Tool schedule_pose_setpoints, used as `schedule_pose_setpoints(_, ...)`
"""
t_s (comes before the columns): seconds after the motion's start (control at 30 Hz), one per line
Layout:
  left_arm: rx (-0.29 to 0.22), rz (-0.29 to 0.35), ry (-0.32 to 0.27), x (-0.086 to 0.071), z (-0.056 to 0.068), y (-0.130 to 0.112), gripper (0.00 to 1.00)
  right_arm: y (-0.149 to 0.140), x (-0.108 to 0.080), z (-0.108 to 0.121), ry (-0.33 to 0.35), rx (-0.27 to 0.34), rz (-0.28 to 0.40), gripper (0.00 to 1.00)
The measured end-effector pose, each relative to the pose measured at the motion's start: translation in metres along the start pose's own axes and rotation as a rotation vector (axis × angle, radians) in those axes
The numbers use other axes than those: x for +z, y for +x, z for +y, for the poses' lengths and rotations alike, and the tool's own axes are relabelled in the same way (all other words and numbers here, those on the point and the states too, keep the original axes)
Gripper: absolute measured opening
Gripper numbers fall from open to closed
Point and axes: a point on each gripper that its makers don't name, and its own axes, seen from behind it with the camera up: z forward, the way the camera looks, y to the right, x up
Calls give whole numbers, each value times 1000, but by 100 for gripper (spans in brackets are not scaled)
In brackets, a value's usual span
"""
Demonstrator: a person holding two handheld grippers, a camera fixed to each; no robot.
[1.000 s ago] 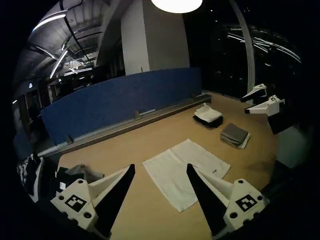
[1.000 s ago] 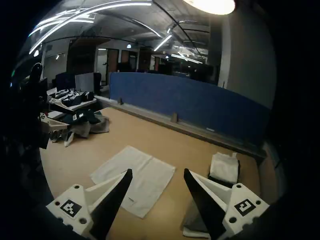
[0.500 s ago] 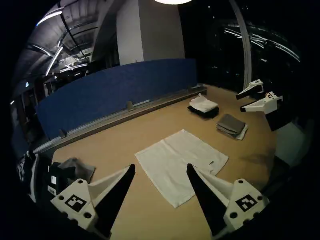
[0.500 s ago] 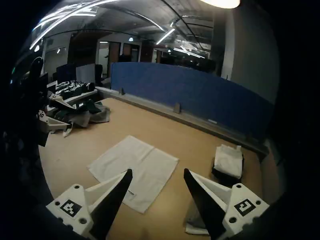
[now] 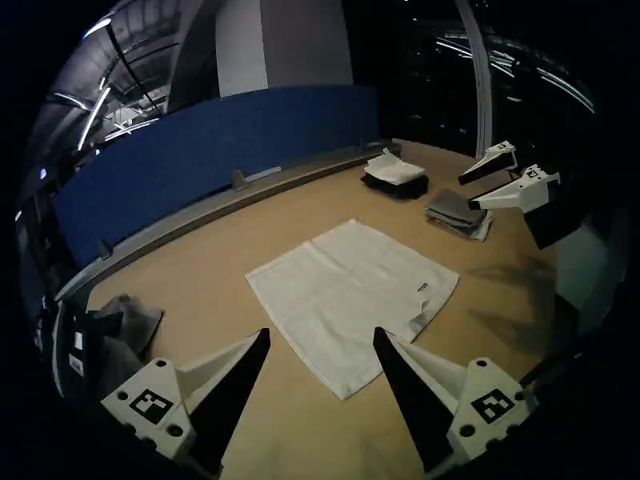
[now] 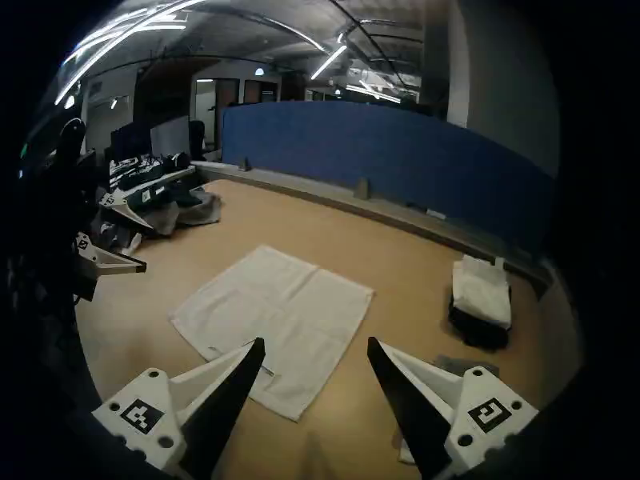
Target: Fold towel
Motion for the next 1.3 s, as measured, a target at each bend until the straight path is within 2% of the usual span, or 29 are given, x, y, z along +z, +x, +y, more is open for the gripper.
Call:
schedule_pose_setpoints(0.3,2,-60,-24,26,7,-40,96,-37,22,-8,17,-6,-53,100)
schedule_pose_setpoints(0.67,9,-150,-69,40,21,-81,96,-75,37,-18,40,-21,-124,100)
schedule_pose_setpoints(0.97,10,-182,-82,48,26,-93,96,-94,50,-21,47,-19,-164,100)
schedule_pose_setpoints(1.3,30,-233,-110,51,36,-106,96,-115,53,-26,64,-38,-233,100)
